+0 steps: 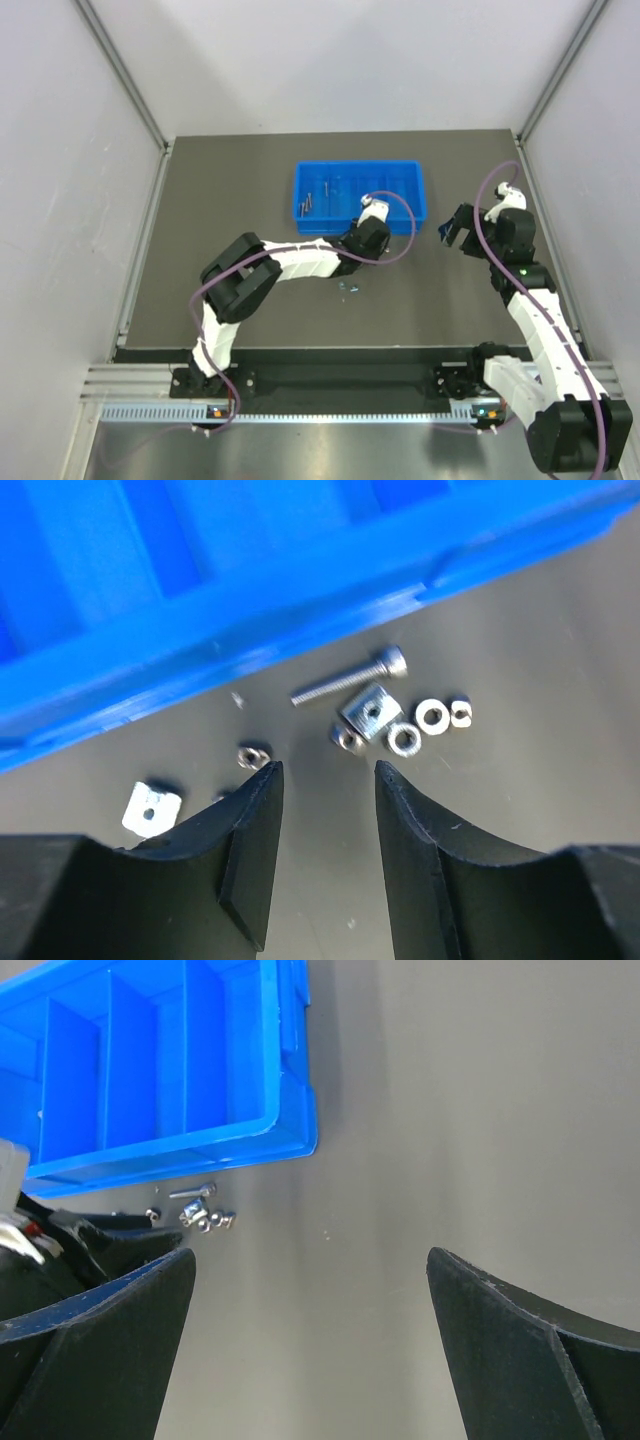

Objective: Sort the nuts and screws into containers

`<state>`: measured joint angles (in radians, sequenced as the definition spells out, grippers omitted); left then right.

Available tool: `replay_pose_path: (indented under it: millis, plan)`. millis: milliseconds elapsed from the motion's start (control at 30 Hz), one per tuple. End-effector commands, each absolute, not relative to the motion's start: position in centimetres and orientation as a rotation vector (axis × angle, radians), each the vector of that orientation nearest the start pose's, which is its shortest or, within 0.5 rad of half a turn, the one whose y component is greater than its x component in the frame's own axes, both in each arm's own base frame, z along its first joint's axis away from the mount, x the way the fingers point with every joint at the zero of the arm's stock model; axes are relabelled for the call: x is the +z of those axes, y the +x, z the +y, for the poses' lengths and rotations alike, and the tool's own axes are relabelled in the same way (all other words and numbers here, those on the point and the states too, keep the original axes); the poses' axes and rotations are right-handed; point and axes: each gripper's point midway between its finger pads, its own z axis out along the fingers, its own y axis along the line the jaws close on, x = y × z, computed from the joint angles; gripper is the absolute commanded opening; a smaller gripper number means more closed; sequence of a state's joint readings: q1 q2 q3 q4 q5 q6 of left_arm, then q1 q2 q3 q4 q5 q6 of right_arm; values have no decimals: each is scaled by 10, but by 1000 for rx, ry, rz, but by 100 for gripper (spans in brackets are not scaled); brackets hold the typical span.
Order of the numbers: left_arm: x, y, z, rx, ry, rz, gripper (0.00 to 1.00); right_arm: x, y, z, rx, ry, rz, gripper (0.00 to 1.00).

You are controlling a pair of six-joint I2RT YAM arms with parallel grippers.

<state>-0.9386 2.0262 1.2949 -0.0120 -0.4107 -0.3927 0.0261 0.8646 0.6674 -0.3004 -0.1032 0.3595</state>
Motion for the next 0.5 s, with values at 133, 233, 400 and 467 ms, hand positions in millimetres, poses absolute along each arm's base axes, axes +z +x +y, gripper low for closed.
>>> replay_pose_path:
  millis: [133,233,400,467]
  plan:
    - [66,384,-387,-297,304,2125,47,177,304,43,351,261,2043,100]
    - [63,389,-390,-318,315,2128,47,176,305,44,353,260,2048,100]
    - [54,393,-400,-325,374,2132,47,176,306,44,351,261,2050,100]
    - [51,395,-402,-319,390,2129,47,175,306,43,351,260,2051,100]
